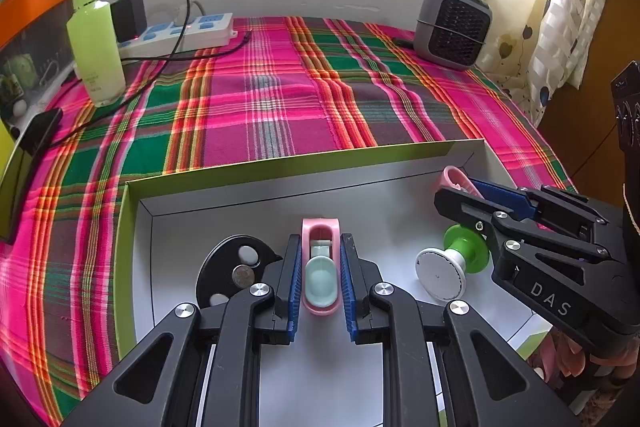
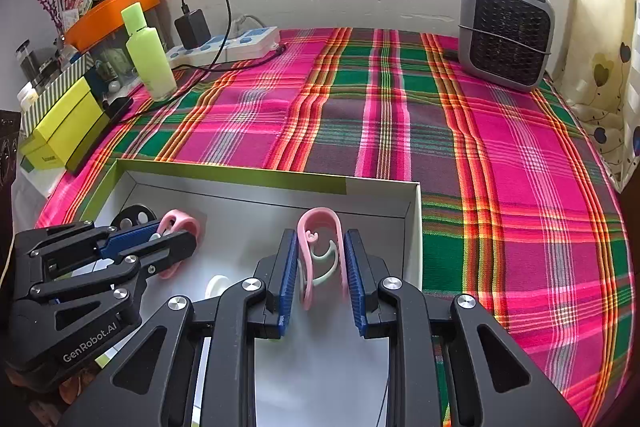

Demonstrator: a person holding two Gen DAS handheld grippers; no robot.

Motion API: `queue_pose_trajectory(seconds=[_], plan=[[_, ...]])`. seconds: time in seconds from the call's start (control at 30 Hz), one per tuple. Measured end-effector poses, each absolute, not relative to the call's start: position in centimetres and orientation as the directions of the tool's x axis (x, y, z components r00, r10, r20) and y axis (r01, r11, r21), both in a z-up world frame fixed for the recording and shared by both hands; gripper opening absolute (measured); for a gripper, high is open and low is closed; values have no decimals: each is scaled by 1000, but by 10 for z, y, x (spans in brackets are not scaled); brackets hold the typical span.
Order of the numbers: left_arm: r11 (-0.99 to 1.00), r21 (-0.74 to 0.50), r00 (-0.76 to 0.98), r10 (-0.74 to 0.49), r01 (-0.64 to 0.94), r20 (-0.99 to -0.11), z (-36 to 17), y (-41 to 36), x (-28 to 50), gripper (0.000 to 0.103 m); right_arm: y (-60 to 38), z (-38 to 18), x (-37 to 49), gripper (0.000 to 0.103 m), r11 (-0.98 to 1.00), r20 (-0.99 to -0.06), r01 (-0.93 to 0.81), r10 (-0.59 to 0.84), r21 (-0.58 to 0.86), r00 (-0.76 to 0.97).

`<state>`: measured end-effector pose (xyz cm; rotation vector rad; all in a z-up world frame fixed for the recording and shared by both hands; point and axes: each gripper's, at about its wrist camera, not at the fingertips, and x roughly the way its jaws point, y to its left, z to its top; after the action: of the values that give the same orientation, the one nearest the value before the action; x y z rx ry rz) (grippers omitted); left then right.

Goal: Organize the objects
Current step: 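Open both grippers to drop the pink clips into the box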

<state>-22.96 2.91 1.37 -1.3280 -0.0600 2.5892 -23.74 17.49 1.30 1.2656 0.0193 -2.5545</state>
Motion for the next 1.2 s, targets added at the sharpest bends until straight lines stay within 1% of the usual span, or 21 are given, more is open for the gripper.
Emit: queue_pose_trajectory(seconds=[0.33,0.43,0.57,0.87,0.9,1.0,1.2], plan=[[-973,-145,-564,222,-178,-795,14,27,-230,17,174,12,-238,25,-961,-784,253,-240,110,-573],[-973,-146,-564,222,-177,-795,14,26,-229,20,174,13,-239,25,-962,-783,248,-239,112,-574],[-974,-147,-570,220,-171,-792,16,25,-229,29,175,13,-239,25,-965,-784,241,-229,104,-577],[-976,-141,-583,213,-167,-784,22,23,-221,35,174,19,-230,27,-966,-778,241,-223,94,-588],[-976,-141,-586,212,-164,-783,23,22,-220,36,173,21,-229,27,-966,-776,243,-221,90,-590],[-977,-140,-592,209,-160,-778,25,20,-215,39,172,23,-225,36,-967,-771,242,-213,78,-600],[-978,-137,-604,204,-155,-771,30,19,-207,40,172,28,-217,37,-966,-761,245,-220,83,-610]])
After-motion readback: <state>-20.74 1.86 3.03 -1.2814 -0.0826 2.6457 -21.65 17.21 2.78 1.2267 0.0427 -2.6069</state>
